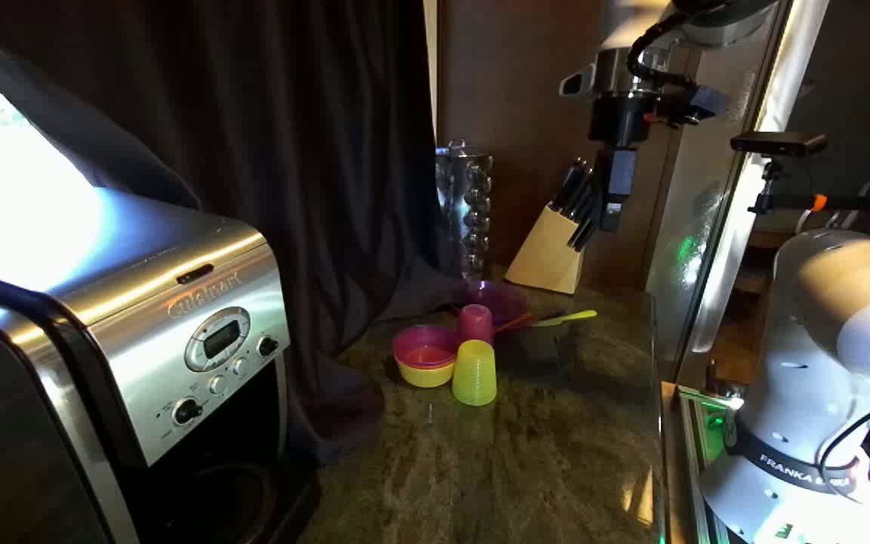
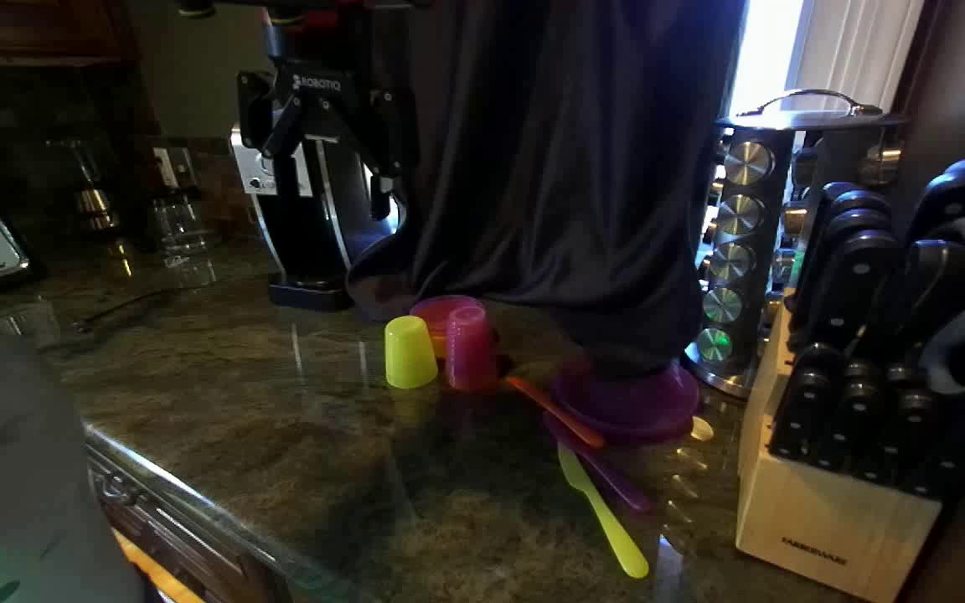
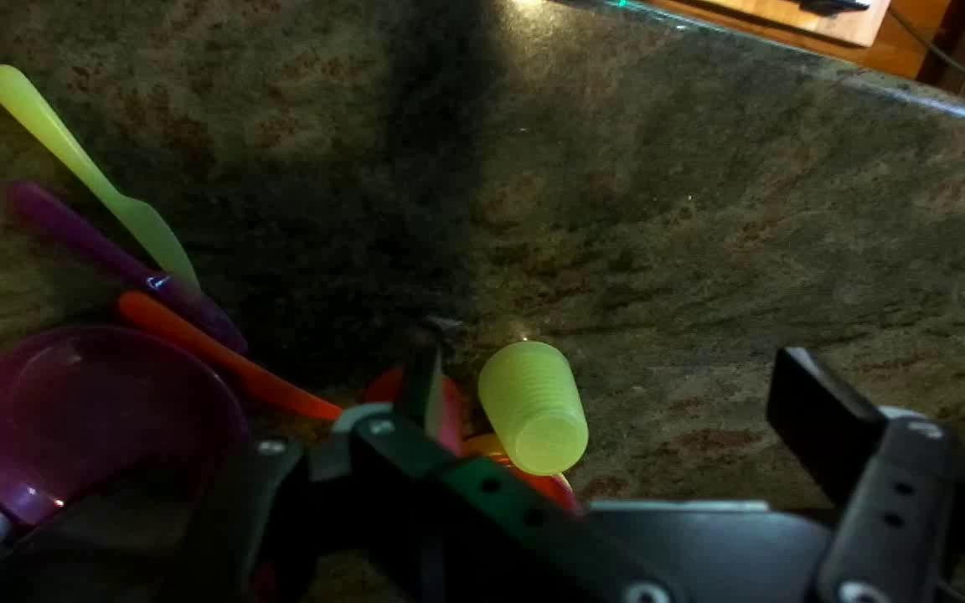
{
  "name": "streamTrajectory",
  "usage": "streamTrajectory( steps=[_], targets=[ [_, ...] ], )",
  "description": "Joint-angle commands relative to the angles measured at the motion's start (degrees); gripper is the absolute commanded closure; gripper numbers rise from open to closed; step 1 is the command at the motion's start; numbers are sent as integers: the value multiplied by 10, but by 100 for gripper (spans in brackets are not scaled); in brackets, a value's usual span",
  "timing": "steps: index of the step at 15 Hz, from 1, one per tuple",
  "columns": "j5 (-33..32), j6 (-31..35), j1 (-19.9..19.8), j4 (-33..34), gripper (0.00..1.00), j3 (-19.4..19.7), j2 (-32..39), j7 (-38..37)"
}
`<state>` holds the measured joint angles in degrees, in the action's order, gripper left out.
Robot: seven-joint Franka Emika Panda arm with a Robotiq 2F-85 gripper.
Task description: Move the machine to the left
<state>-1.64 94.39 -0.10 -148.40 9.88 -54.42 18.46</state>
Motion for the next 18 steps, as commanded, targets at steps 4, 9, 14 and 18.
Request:
streamTrajectory(
  steps=[4,9,14,18],
  targets=[
    [-1,-1,2,1,0,1,0,-2],
    [68,52,60,-12,0,-2,12,23],
    [191,138,148,-30,25,-15,51,76],
    [277,306,203,-54,50,20,112,179]
  ],
)
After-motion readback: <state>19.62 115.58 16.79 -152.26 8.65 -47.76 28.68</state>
